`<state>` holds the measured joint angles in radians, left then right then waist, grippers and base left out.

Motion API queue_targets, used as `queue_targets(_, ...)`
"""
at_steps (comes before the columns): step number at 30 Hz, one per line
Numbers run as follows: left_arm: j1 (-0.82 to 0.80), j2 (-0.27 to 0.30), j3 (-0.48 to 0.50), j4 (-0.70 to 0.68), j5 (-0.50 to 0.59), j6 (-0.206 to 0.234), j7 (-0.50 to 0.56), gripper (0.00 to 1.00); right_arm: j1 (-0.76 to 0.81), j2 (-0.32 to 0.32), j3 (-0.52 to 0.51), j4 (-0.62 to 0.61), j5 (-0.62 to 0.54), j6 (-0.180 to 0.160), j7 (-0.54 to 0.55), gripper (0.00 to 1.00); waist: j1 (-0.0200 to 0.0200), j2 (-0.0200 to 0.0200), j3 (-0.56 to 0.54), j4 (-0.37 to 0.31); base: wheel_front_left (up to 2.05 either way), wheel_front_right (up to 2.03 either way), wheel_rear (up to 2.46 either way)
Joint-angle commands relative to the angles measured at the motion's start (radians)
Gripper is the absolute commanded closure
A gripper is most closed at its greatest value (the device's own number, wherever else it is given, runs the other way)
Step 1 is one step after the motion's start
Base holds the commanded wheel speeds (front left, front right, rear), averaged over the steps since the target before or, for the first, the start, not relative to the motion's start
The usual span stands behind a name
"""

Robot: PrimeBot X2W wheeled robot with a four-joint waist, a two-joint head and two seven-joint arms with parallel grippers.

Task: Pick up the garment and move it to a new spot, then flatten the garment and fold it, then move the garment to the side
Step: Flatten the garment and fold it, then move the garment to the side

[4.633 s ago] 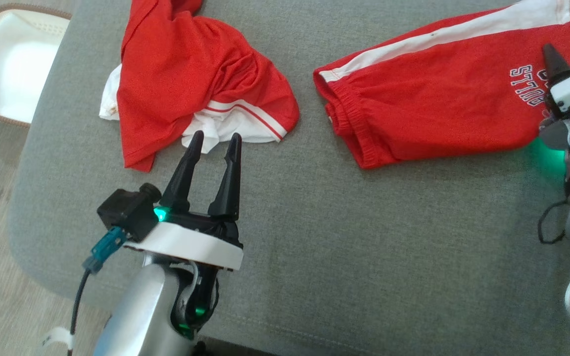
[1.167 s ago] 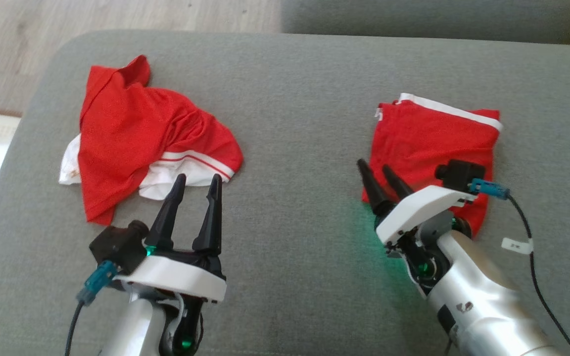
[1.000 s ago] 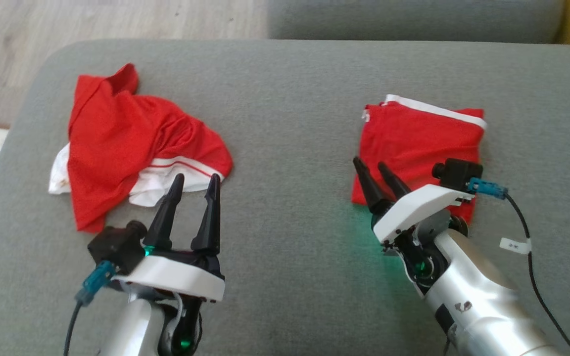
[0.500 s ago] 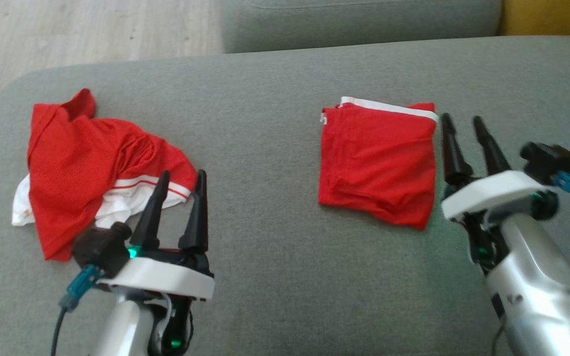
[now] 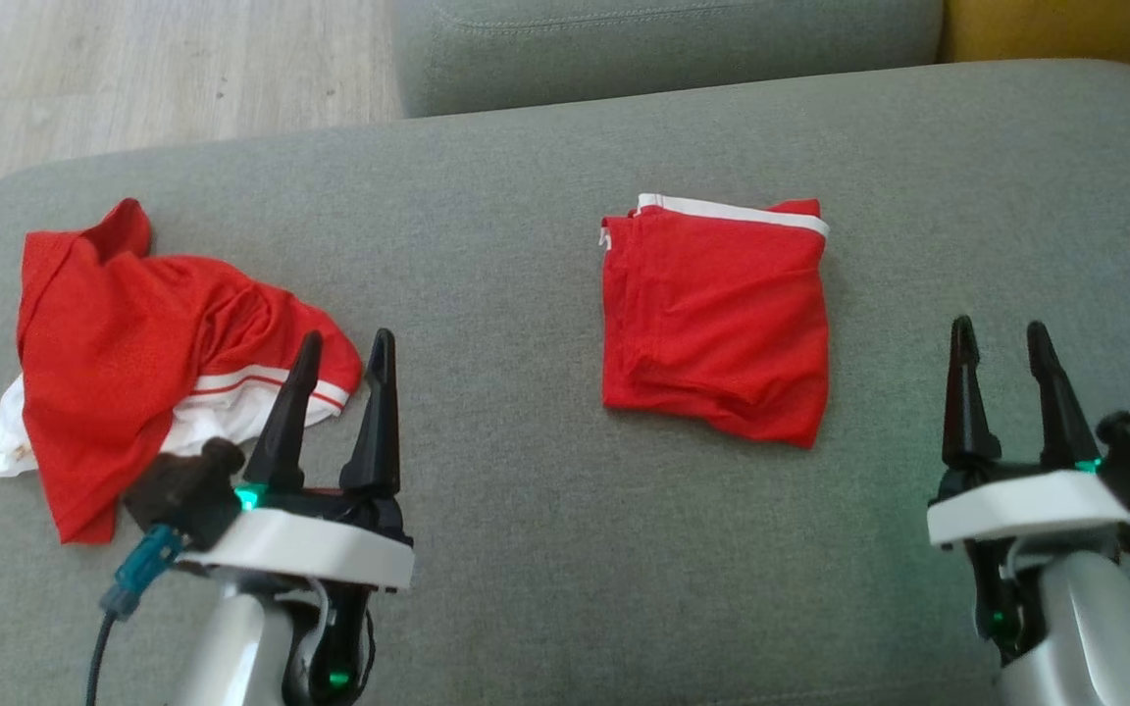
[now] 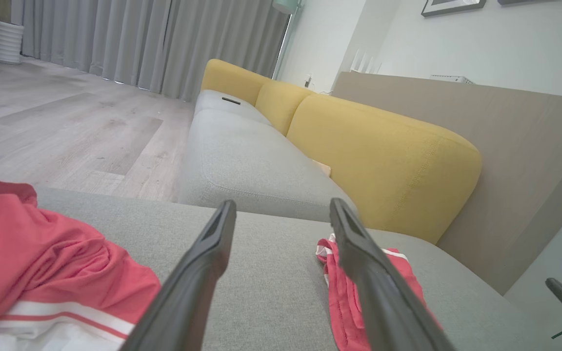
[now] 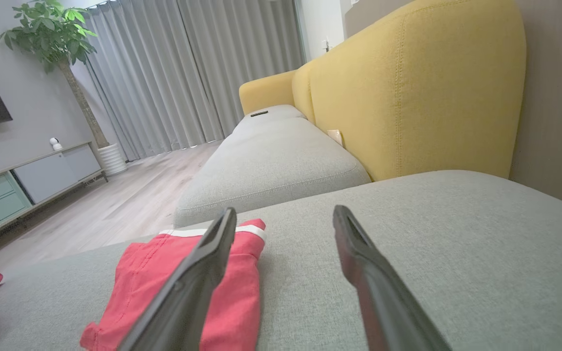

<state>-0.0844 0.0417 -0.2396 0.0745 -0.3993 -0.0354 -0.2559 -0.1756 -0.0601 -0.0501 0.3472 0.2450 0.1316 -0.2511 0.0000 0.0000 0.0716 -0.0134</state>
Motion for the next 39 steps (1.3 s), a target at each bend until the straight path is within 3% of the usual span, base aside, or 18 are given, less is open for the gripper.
queue_targets(1, -0.011, 0.009, 0.036, -0.018, -0.014, 0.000, -0.006, 0.00, -0.016, 0.006, 0.018, -0.045, -0.008, -0.001, -0.011, 0.00, 0.0000, 0.0000, -0.001, -0.001, 0.00, 0.00, 0.00)
queue_targets(11, -0.020, 0.009, 0.032, -0.019, -0.001, -0.002, -0.006, 0.00, -0.011, 0.010, 0.008, -0.071, -0.029, -0.001, 0.003, 0.00, 0.0000, 0.0000, 0.029, 0.012, 0.00, 0.00, 0.00)
queue_targets(15, -0.029, 0.009, 0.025, -0.018, -0.002, -0.005, -0.006, 0.00, -0.039, 0.010, -0.005, -0.048, -0.092, -0.001, 0.041, 0.00, 0.0000, 0.0000, 0.041, 0.033, 0.00, 0.00, 0.00)
queue_targets(23, -0.056, 0.009, -0.018, -0.020, -0.017, -0.002, -0.006, 0.00, -0.170, 0.010, 0.001, 0.078, -0.098, -0.001, 0.189, 0.00, 0.0000, 0.0000, 0.094, 0.108, 0.00, 0.00, 0.00)
queue_targets(30, -0.071, 0.009, -0.037, -0.016, -0.031, 0.005, -0.006, 0.00, -0.264, 0.010, -0.068, 0.218, -0.084, -0.001, 0.288, 0.00, 0.0000, 0.0000, 0.127, 0.165, 0.00, 0.00, 0.00)
queue_targets(39, -0.077, 0.009, -0.044, -0.011, -0.035, 0.005, -0.006, 0.00, -0.353, 0.010, -0.131, 0.379, -0.059, -0.001, 0.329, 0.00, 0.0000, 0.0000, 0.154, 0.207, 0.00, 0.00, 0.00)
